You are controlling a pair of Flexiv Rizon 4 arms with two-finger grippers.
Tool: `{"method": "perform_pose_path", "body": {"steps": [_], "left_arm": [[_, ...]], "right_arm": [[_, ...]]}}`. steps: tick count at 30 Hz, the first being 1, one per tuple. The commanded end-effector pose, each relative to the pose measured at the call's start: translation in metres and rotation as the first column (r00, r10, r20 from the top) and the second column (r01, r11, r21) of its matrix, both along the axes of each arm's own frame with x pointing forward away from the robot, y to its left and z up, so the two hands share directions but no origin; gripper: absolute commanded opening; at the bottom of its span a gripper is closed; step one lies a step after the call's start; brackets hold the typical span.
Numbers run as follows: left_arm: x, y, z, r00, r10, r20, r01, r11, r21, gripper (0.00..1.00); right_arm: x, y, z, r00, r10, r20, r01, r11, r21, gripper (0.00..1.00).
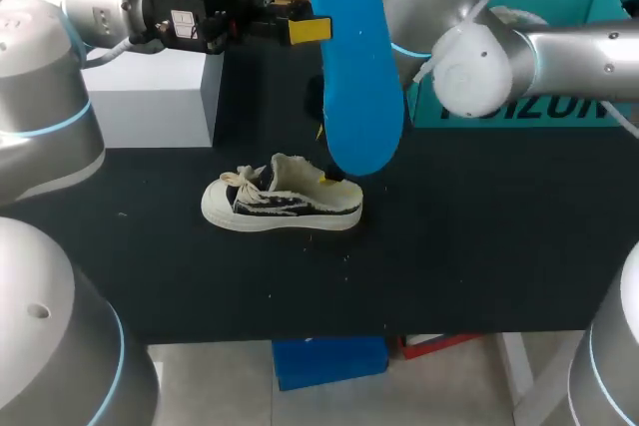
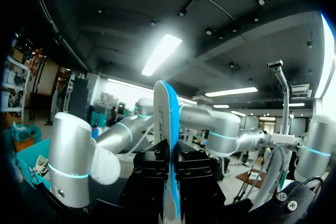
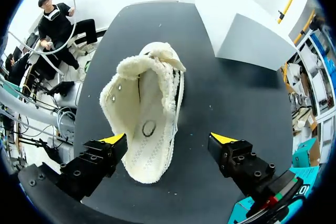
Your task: Take the shoe out of the shoebox, open the shoe tongue, remove and reinsert the insole, then place the shoe into the shoebox
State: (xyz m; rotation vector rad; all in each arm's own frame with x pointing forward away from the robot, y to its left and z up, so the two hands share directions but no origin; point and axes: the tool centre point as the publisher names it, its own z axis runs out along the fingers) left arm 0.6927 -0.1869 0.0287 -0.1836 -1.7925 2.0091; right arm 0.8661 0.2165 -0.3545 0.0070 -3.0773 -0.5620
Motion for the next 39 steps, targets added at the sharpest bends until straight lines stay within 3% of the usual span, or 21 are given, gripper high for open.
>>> {"method": "perform_pose_path", "body": {"steps": [1, 13, 36, 37, 38, 39], "left_arm": [[-0.001, -0.001, -0.001, 1.0, 0.002, 0.001, -0.002, 1.0, -0.001, 0.0], [-0.001, -0.001, -0.001, 1.0, 0.002, 0.001, -0.002, 1.0, -0.001, 0.0], [-0.001, -0.001, -0.001, 1.0, 0.002, 0.001, -0.002, 1.0, -0.001, 0.0], [-0.001, -0.001, -0.001, 1.0, 0.002, 0.001, -0.002, 1.0, -0.001, 0.0], [-0.001, -0.001, -0.001, 1.0, 0.002, 0.001, -0.002, 1.0, -0.001, 0.0], [-0.001, -0.001, -0.001, 1.0, 0.002, 0.001, -0.002, 1.0, -0.001, 0.0]], "right_arm": [[0.005, 0.015, -0.001, 1.0, 0.011, -0.005, -0.012, 0.877, -0.48, 1.0], [0.001, 0.027, -0.017, 0.999, -0.023, -0.037, 0.001, 0.858, -0.513, 1.0], [0.002, 0.018, -0.051, 0.994, -0.106, -0.005, 0.098, 0.939, -0.33, 1.0], [0.002, 0.018, -0.052, 0.994, -0.105, -0.006, 0.097, 0.939, -0.33, 0.96], [0.002, 0.018, -0.052, 0.995, -0.104, -0.008, 0.096, 0.939, -0.329, 0.8], [0.003, 0.018, -0.052, 0.995, -0.102, -0.009, 0.094, 0.94, -0.328, 0.45]]}}
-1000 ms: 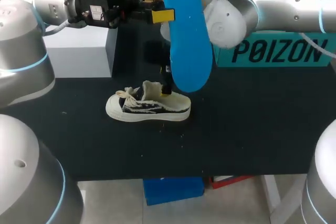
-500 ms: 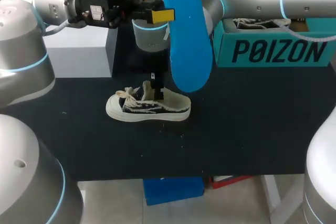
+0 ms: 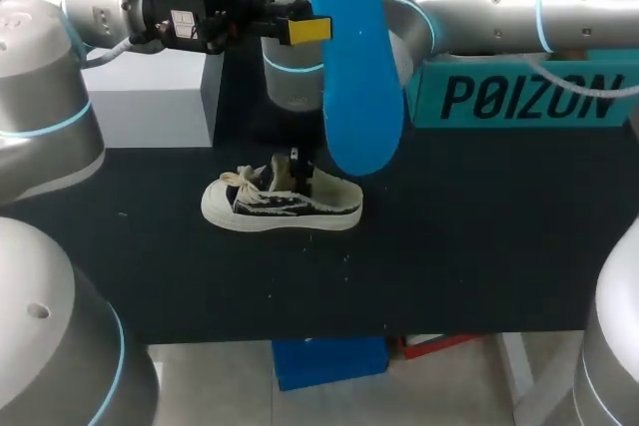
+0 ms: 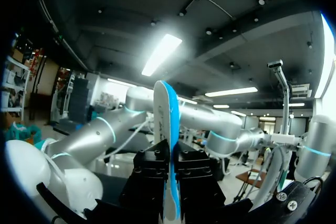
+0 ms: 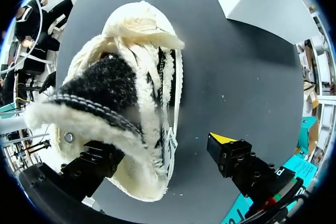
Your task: Take the shoe out of the shoebox, open the shoe tongue, remove and reinsert the insole, then place the shoe into the shoebox
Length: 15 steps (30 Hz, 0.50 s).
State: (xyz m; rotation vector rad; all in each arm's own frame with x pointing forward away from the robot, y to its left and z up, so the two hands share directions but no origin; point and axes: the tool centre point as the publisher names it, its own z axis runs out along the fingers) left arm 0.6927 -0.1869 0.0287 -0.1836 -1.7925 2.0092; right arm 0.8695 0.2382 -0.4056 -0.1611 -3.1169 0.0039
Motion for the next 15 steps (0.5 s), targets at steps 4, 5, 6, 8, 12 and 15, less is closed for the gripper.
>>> {"method": "perform_pose_path", "body": {"steps": [4, 5, 6, 8, 12, 15], "left_arm": [[-0.001, -0.001, -0.001, 1.0, 0.002, 0.001, -0.002, 1.0, -0.001, 0.0], [-0.001, -0.001, -0.001, 1.0, 0.002, 0.001, -0.002, 1.0, -0.001, 0.0], [-0.001, -0.001, -0.001, 1.0, 0.002, 0.001, -0.002, 1.0, -0.001, 0.0], [-0.001, -0.001, -0.001, 1.0, 0.002, 0.001, -0.002, 1.0, -0.001, 0.0], [-0.001, -0.001, -0.001, 1.0, 0.002, 0.001, -0.002, 1.0, -0.001, 0.0], [-0.001, -0.001, -0.001, 1.0, 0.002, 0.001, -0.002, 1.0, -0.001, 0.0]], "right_arm": [[0.002, -0.001, 0.003, 0.999, 0.039, -0.002, -0.039, 0.999, 0.034, 0.0], [0.003, 0.001, 0.005, 0.998, 0.055, -0.002, -0.055, 0.998, 0.034, 0.0], [0.004, 0.003, 0.007, 0.998, 0.069, -0.003, -0.068, 0.997, 0.033, 0.0], [0.008, 0.006, 0.012, 0.995, 0.096, 0.0, -0.096, 0.994, 0.044, 0.0], [0.016, 0.014, 0.024, 0.989, 0.145, 0.002, -0.145, 0.988, 0.057, 0.0], [0.019, 0.016, 0.026, 0.988, 0.157, 0.0, -0.156, 0.986, 0.064, 0.0]]}}
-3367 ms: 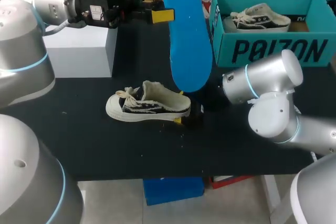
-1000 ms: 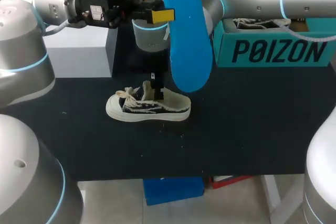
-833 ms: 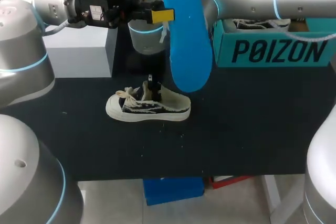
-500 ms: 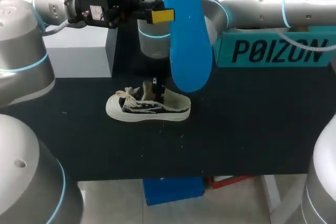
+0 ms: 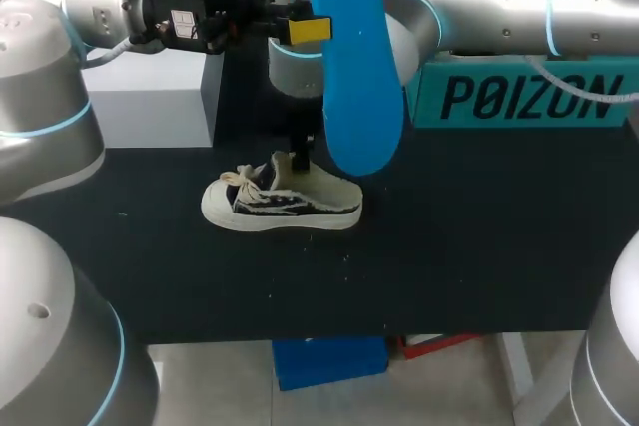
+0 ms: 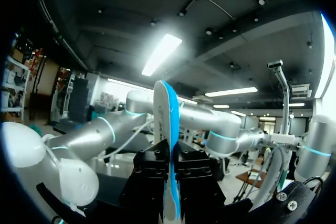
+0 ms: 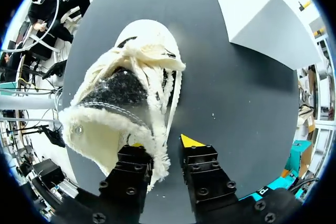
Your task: Take the shoe out of the shoebox, open the shoe tongue, remove and reinsert the insole, then place the shoe into the shoebox
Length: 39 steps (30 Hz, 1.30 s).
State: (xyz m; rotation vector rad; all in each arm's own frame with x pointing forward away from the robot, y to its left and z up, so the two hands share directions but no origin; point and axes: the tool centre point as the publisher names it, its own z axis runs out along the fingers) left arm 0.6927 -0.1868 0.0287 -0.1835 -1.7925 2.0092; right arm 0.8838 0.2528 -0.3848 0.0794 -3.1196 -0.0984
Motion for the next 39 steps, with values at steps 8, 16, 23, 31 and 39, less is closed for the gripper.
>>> {"method": "perform_pose_path", "body": {"steps": [8, 16, 23, 31, 39], "left_arm": [[-0.001, -0.001, -0.001, 1.0, 0.002, 0.001, -0.002, 1.0, -0.001, 0.0], [-0.001, -0.001, -0.001, 1.0, 0.002, 0.001, -0.002, 1.0, -0.001, 0.0], [-0.001, -0.001, -0.001, 1.0, 0.002, 0.001, -0.002, 1.0, -0.001, 0.0], [-0.001, -0.001, -0.001, 1.0, 0.002, 0.001, -0.002, 1.0, -0.001, 0.0], [-0.001, -0.001, -0.001, 1.0, 0.002, 0.001, -0.002, 1.0, -0.001, 0.0]], "right_arm": [[-0.003, 0.003, -0.007, 0.999, -0.001, -0.046, 0.002, 1.0, 0.01, 0.0], [-0.002, 0.01, -0.005, 0.977, 0.168, -0.132, -0.142, 0.972, 0.189, 0.0], [-0.003, 0.012, -0.005, 0.97, 0.196, -0.141, -0.164, 0.965, 0.206, 0.0], [-0.003, 0.012, -0.005, 0.97, 0.196, -0.141, -0.164, 0.965, 0.206, 0.0], [-0.003, 0.012, -0.005, 0.97, 0.196, -0.141, -0.164, 0.965, 0.206, 0.0]]}}
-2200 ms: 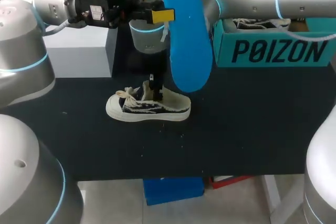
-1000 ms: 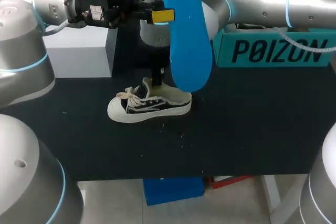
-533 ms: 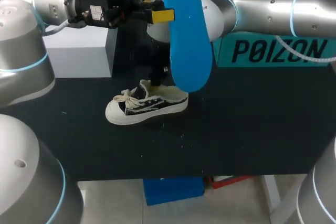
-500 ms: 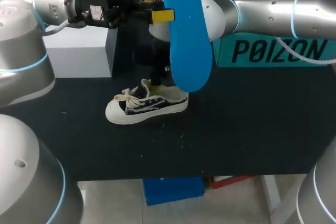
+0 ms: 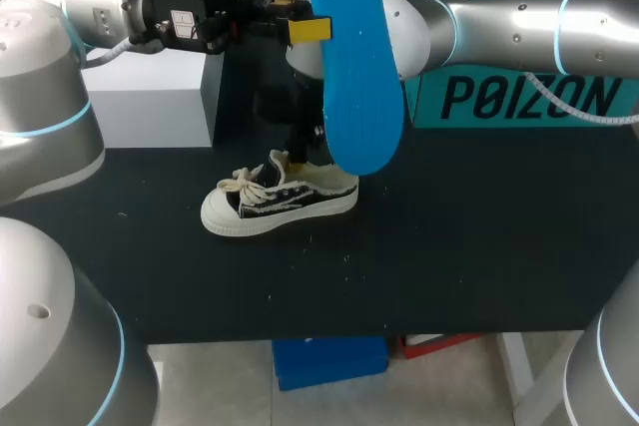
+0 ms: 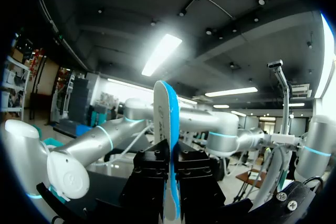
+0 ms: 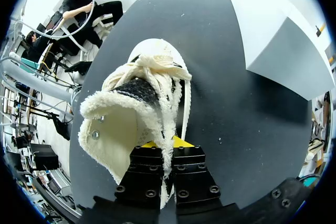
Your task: Take the shoe out of the shoebox, open the shoe tongue, remove and reinsert the insole, then place the shoe into the shoebox
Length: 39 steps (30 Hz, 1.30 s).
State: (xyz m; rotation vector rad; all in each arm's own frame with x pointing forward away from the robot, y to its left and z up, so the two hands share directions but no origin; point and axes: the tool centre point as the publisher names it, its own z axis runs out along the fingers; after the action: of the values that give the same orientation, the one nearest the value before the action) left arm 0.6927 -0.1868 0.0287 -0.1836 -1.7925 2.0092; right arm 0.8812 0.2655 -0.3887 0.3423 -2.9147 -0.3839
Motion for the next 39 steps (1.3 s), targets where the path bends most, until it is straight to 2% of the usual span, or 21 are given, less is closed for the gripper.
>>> {"method": "perform_pose_path", "body": {"steps": [1, 7, 9, 14, 18, 22, 25, 30, 39], "left_arm": [[-0.001, -0.001, -0.001, 1.0, 0.002, 0.001, -0.002, 1.0, -0.001, 0.0], [-0.001, -0.001, -0.001, 1.0, 0.002, 0.001, -0.002, 1.0, -0.001, 0.0], [-0.001, -0.001, -0.001, 1.0, 0.002, 0.001, -0.002, 1.0, -0.001, 0.0], [-0.001, -0.001, -0.001, 1.0, 0.002, 0.001, -0.002, 1.0, -0.001, 0.0], [-0.001, -0.001, -0.001, 1.0, 0.002, 0.001, -0.002, 1.0, -0.001, 0.0], [-0.001, -0.001, -0.001, 1.0, 0.002, 0.001, -0.002, 1.0, -0.001, 0.0], [-0.001, -0.001, -0.001, 1.0, 0.002, 0.001, -0.002, 1.0, -0.001, 0.0], [-0.001, -0.001, -0.001, 1.0, 0.002, 0.001, -0.002, 1.0, -0.001, 0.0], [-0.001, -0.001, -0.001, 1.0, 0.002, 0.001, -0.002, 1.0, -0.001, 0.0]], "right_arm": [[0.0, 0.0, -0.001, 1.0, -0.001, 0.001, 0.001, 1.0, 0.0, 0.0], [0.0, 0.0, -0.001, 1.0, -0.001, 0.001, 0.001, 1.0, 0.0, 0.0], [0.002, -0.005, 0.007, 0.998, -0.017, -0.06, 0.017, 1.0, -0.007, 0.0], [0.017, -0.019, 0.04, 0.986, -0.158, -0.061, 0.159, 0.987, 0.001, 0.0], [0.022, -0.03, 0.055, 0.967, -0.252, -0.026, 0.251, 0.968, -0.031, 0.0], [0.024, -0.043, 0.064, 0.937, -0.346, 0.042, 0.349, 0.933, -0.091, 0.0], [0.027, -0.053, 0.069, 0.891, -0.447, 0.077, 0.454, 0.882, -0.128, 0.0], [0.033, -0.065, 0.075, 0.784, -0.607, 0.125, 0.62, 0.768, -0.161, 0.0], [0.036, -0.08, 0.09, 0.505, -0.848, 0.16, 0.862, 0.488, -0.137, 0.0]]}}
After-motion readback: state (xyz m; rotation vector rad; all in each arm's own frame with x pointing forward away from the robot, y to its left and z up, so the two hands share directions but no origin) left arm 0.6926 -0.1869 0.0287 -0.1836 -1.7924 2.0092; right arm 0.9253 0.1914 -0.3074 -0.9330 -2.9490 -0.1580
